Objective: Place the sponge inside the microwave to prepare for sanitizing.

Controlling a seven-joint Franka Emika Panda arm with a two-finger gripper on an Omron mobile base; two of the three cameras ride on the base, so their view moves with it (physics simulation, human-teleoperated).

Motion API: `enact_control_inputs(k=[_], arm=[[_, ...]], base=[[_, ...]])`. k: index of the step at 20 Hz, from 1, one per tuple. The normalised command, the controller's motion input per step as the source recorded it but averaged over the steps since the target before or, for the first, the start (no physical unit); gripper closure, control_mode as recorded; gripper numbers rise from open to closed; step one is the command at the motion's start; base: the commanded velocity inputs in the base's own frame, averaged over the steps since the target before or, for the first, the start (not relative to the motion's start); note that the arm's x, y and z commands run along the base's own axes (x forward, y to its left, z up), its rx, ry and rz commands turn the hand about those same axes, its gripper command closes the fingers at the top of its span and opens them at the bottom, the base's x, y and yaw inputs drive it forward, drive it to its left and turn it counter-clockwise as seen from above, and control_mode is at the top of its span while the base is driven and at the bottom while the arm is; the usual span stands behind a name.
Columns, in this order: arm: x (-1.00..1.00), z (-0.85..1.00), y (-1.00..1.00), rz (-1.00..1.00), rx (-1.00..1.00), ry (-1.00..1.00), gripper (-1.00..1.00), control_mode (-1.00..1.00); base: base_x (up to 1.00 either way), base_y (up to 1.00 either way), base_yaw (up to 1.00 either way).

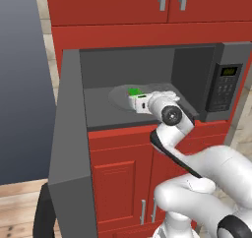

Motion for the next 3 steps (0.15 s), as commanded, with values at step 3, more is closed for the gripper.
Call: enact_control_inputs(k=[3], arm=[[-0.79,0.83,-0.17,0.0,0.04,0.0,-1.0,-1.0]], base=[[0.0,0.0,0.0]])
